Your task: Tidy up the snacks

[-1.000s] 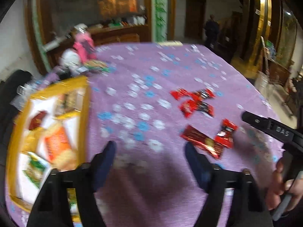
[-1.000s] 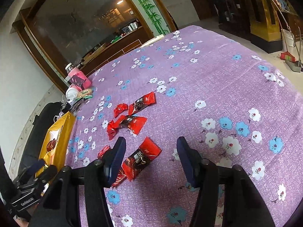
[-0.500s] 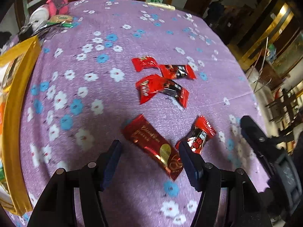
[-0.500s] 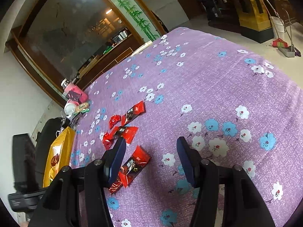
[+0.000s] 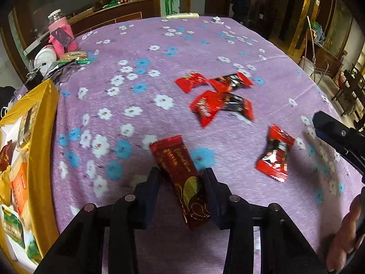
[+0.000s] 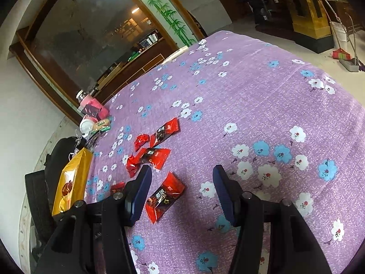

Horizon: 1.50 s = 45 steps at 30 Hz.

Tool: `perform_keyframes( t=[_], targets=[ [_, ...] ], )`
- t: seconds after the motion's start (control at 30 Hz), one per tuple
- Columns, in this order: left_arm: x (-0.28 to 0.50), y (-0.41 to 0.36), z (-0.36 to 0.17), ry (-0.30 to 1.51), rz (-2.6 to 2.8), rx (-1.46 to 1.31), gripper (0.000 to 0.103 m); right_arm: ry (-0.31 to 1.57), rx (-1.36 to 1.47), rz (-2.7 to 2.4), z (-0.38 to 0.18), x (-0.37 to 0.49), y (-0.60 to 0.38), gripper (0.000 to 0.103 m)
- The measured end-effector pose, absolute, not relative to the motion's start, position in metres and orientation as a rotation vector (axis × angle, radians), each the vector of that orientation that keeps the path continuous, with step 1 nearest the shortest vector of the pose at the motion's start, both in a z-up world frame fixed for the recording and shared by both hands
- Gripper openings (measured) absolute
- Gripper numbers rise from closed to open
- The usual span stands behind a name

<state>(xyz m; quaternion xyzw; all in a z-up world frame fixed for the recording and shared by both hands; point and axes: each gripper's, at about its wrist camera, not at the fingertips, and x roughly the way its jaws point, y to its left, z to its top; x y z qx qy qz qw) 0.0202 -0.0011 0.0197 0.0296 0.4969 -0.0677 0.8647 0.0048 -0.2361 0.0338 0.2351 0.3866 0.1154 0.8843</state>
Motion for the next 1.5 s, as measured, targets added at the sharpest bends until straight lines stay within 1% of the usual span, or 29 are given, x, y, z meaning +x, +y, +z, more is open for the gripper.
perform_keyframes(
  t=[0.03, 0.1, 0.17, 0.2, 0.23, 0.33, 0.53, 0.63, 0.7, 0.8, 0.93, 0.97, 1.1, 1.23, 1.43, 1.47, 1.5],
  targets=[
    [0.022, 0.001, 0.019, 1.035, -0.134, 0.068, 0.053, 0.807, 0.484, 0.241, 0.034, 0.005, -0.235, 0.055],
    [0.025, 0.001, 0.018, 1.016, -0.121, 0.074, 0.060, 0.815, 0.470, 0.239, 0.033, 0.006, -0.232, 0.055],
    [0.028, 0.004, 0.016, 0.990, -0.124, 0.053, 0.059, 0.820, 0.463, 0.234, 0.031, 0.006, -0.231, 0.055],
    [0.028, 0.003, 0.015, 0.974, -0.118, 0.053, 0.050, 0.822, 0.459, 0.230, 0.031, 0.006, -0.231, 0.055],
    [0.028, 0.003, 0.015, 0.954, -0.113, 0.055, 0.038, 0.824, 0.452, 0.226, 0.031, 0.007, -0.230, 0.055],
    [0.027, 0.006, 0.014, 0.922, -0.114, 0.046, 0.032, 0.831, 0.426, 0.219, 0.030, 0.007, -0.226, 0.055],
    [0.029, 0.019, 0.018, 0.900, -0.138, -0.030, 0.032, 0.894, 0.411, 0.231, 0.024, 0.008, -0.213, 0.055],
    [0.029, 0.022, 0.019, 0.895, -0.114, -0.024, 0.032, 0.935, 0.427, 0.256, 0.023, 0.005, -0.201, 0.055],
    [0.029, 0.024, 0.019, 0.900, -0.100, -0.025, 0.032, 0.972, 0.360, 0.235, 0.023, 0.004, -0.181, 0.055],
    [0.029, 0.027, 0.018, 0.905, -0.083, -0.027, 0.032, 0.992, 0.213, 0.139, 0.023, 0.008, -0.153, 0.049],
    [0.030, 0.032, 0.016, 0.919, -0.074, -0.047, 0.032, 1.007, 0.051, 0.082, 0.021, 0.022, -0.132, 0.033],
    [0.031, 0.033, 0.015, 0.924, -0.072, -0.050, 0.032, 1.010, 0.005, 0.092, 0.021, 0.028, -0.127, 0.031],
    [0.031, 0.032, 0.014, 0.924, -0.067, -0.048, 0.033, 0.964, -0.185, 0.158, 0.020, 0.056, -0.122, 0.030],
    [0.031, 0.032, 0.013, 0.920, -0.064, -0.048, 0.033, 0.924, -0.097, 0.217, 0.018, 0.063, -0.142, 0.031],
    [0.031, 0.030, 0.013, 0.919, -0.060, -0.032, 0.033, 0.897, -0.108, 0.206, 0.017, 0.057, -0.137, 0.032],
    [0.032, 0.031, 0.013, 0.919, -0.063, -0.038, 0.033, 0.898, -0.106, 0.203, 0.016, 0.060, -0.135, 0.034],
    [0.032, 0.033, 0.013, 0.920, -0.067, -0.048, 0.033, 0.899, -0.109, 0.193, 0.016, 0.061, -0.135, 0.039]
  ],
)
